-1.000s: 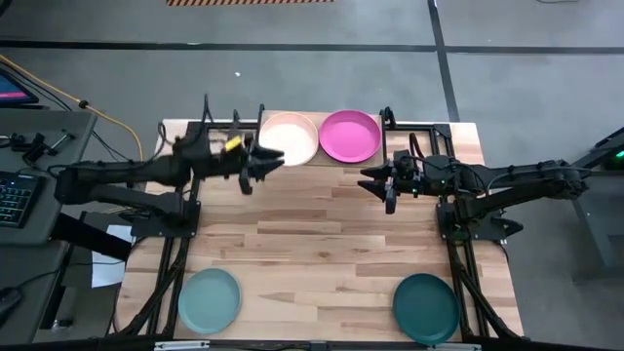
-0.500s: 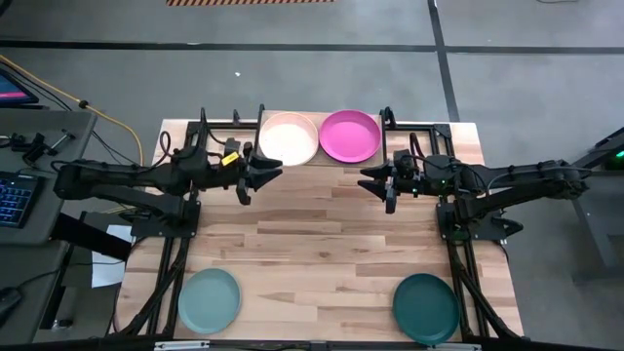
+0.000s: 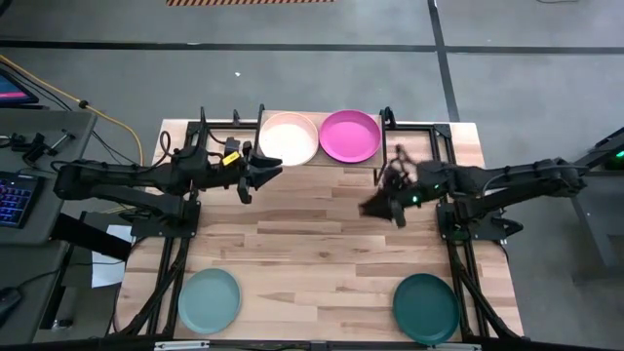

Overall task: Place and stack plates onto a shelf
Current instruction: Stack the green plate on top of the pink plate on the shelf

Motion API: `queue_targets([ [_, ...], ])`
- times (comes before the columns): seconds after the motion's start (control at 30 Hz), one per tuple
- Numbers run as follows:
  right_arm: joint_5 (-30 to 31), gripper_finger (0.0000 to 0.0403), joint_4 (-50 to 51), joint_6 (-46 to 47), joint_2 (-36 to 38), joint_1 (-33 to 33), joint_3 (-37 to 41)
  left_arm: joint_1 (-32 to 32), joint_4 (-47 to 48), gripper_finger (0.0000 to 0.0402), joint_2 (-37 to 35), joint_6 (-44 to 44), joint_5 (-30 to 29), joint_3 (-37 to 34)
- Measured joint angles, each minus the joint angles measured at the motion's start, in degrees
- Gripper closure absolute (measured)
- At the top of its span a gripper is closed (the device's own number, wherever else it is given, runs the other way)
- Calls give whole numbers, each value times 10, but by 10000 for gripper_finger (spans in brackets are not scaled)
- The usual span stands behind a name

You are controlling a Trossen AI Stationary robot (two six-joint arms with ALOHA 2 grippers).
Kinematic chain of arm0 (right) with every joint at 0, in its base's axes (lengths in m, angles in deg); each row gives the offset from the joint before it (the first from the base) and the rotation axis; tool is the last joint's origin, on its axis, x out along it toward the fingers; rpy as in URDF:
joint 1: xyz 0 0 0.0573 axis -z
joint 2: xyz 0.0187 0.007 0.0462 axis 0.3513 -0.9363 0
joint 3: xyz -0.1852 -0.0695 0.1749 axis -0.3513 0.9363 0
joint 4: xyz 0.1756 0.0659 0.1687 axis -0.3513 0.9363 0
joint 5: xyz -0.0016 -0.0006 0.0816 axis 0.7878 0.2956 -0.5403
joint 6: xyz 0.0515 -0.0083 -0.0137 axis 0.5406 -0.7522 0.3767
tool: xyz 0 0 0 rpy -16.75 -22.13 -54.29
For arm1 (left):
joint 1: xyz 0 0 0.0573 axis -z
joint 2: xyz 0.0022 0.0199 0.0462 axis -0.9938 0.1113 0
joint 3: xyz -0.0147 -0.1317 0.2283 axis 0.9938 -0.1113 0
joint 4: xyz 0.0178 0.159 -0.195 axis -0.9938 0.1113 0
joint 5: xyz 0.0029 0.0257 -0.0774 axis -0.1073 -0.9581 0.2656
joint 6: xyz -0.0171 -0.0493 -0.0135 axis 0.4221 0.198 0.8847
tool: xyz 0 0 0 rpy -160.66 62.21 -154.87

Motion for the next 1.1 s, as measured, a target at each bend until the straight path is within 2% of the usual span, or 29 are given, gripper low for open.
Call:
queue_targets([
  [0.13,-69,226,131,66,-30,-56,0,0,0,271,0,0,0,0],
  [0.27,-73,226,269,77,-69,-130,0,0,0,271,0,0,0,0],
  [0.43,-75,226,357,54,-122,-214,0,0,0,271,0,0,0,0],
  [0.67,-74,226,372,-27,-201,-270,5,0,0,271,0,0,0,0],
  [0.87,-61,226,367,-107,-267,-278,16,0,0,271,0,0,1,0],
  [1.1,-67,226,357,-178,-304,-278,16,0,0,271,0,0,0,0],
])
